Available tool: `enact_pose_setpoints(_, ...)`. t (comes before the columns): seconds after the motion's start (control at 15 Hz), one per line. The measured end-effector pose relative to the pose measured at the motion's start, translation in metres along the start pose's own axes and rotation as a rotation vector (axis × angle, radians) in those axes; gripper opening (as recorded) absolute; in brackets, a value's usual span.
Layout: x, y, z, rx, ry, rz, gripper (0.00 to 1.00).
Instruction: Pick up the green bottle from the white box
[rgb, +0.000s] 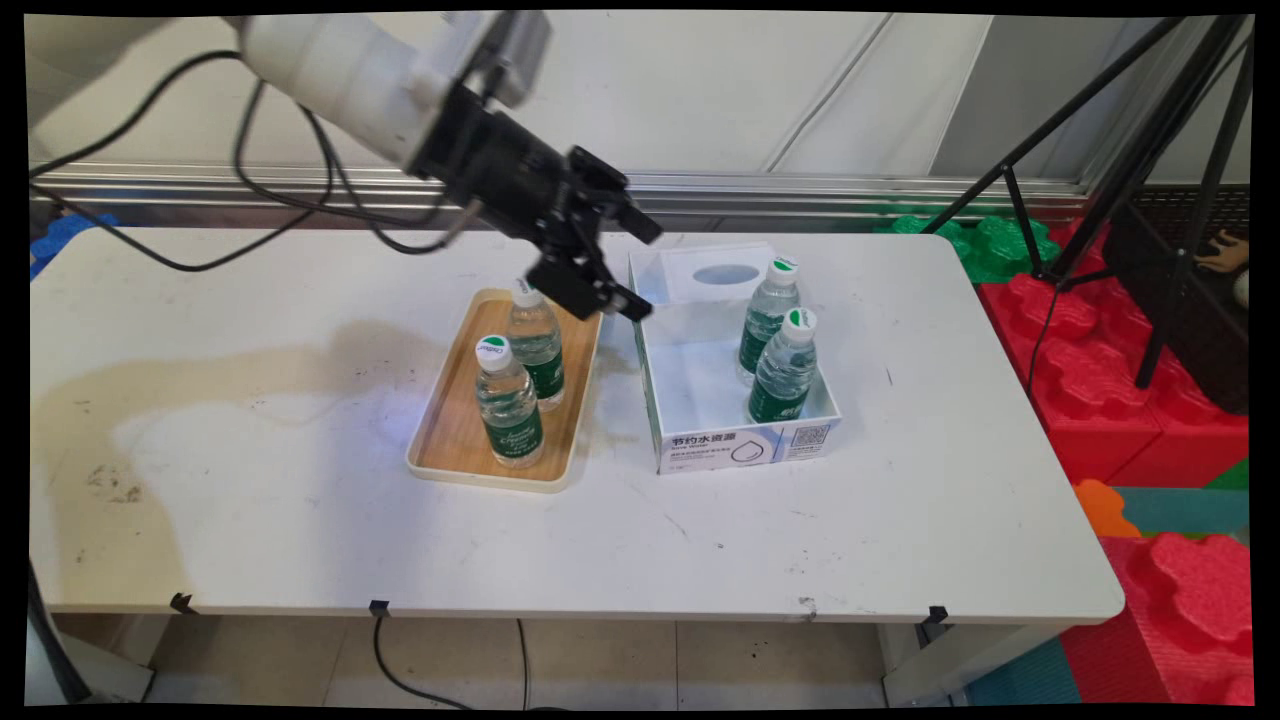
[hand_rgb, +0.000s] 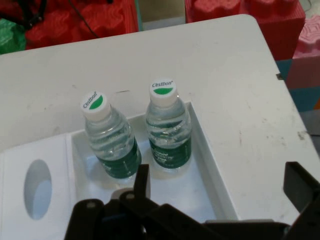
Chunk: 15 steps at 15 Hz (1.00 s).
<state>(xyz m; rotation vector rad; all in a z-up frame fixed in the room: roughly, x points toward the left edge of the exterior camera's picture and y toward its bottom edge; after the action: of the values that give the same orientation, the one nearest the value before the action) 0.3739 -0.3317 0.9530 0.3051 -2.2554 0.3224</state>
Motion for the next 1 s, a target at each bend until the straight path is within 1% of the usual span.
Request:
enact_pose_setpoints(0.13, 0.004, -0.003, 0.024, -0.002, -0.009, 0.004, 1.0)
enact_pose_setpoints(0.6, 0.004, -0.011, 0.083, -0.011, -0.041, 0.009, 1.0)
enact_pose_setpoints(1.0, 0.0, -0.016, 0.139, -0.034, -0.061, 0.01, 1.0)
